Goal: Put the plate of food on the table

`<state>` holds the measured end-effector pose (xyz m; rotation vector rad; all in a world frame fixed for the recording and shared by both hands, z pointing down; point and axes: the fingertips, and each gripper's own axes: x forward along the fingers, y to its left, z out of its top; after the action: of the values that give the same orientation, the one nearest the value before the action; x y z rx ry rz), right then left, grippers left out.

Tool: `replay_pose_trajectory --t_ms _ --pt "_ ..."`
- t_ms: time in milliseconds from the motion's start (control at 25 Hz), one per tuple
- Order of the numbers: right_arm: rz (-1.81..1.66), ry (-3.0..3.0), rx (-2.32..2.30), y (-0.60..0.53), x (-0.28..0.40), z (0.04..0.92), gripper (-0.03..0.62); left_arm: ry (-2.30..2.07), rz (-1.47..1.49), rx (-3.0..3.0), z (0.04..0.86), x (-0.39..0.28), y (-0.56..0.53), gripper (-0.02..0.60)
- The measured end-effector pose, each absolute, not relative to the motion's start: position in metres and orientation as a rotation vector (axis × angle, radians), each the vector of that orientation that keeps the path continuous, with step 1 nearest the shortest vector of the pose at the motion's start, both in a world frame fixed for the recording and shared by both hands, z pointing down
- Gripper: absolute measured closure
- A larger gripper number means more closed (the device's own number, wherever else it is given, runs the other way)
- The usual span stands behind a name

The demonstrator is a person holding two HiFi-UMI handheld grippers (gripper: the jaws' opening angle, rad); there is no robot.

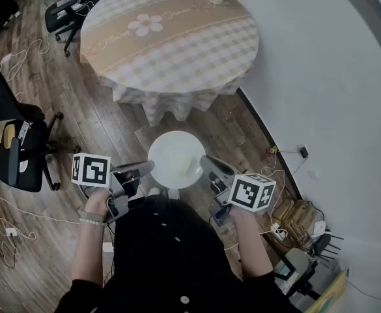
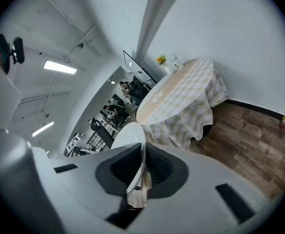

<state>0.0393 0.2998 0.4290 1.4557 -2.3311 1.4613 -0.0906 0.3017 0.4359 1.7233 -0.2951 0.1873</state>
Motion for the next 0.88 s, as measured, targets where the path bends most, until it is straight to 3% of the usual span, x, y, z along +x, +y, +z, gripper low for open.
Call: replay_pose_trajectory --t_ms 880 --pt "1.474 -2.332 1.479 0.2951 0.0410 0.4277 0.580 -0.281 0.145 1.673 0.4303 -0.0867 0.3026 0.574"
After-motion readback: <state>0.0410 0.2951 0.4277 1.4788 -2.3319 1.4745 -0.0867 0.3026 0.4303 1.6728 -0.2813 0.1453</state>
